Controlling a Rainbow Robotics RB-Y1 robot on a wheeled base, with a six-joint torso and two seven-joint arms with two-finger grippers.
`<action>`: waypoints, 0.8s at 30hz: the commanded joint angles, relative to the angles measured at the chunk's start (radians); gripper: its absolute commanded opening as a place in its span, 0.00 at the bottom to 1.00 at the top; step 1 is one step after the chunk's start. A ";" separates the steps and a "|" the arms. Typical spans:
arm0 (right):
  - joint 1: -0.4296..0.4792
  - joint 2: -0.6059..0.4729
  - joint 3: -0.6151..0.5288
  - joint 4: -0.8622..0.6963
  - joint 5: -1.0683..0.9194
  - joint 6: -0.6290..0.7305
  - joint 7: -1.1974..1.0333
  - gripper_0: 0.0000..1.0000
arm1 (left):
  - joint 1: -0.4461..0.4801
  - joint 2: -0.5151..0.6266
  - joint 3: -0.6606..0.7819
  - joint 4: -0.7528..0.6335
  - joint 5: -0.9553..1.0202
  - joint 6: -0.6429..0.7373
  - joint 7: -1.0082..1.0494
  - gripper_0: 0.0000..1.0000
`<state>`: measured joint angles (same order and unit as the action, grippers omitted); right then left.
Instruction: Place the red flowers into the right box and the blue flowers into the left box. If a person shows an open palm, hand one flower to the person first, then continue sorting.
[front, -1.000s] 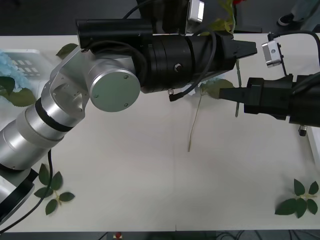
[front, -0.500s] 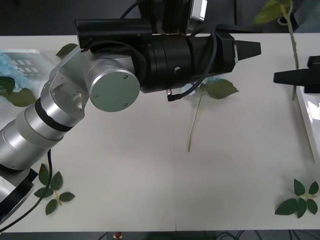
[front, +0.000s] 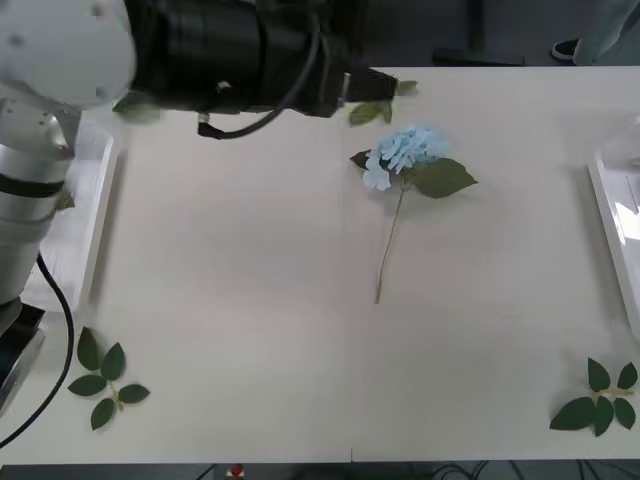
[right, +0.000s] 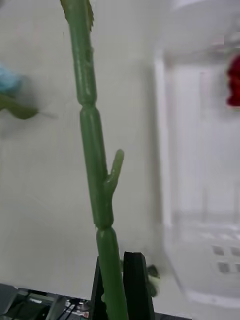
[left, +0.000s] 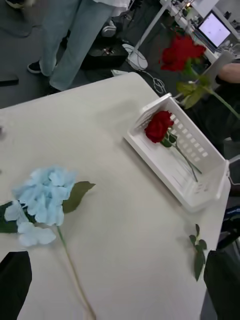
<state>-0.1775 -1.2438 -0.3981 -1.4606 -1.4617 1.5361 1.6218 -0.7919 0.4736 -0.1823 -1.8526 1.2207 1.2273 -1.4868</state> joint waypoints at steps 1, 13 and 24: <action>-0.016 -0.017 -0.016 0.046 0.124 0.009 -0.011 0.00 | -0.012 0.005 0.110 0.131 0.172 0.127 -0.277 1.00; -0.016 0.113 -0.011 0.115 0.555 -0.059 0.009 0.00 | -0.015 0.014 0.337 0.435 0.204 0.370 -0.912 1.00; -0.016 0.210 0.059 0.114 0.762 -0.137 -0.011 0.00 | -0.015 0.013 0.534 0.447 0.135 0.541 -1.087 1.00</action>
<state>-0.1774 -1.0180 -0.3752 -1.3405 -0.7263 1.4134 1.6221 -0.7918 0.4734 0.3204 -1.3882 1.3627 1.7403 -2.5064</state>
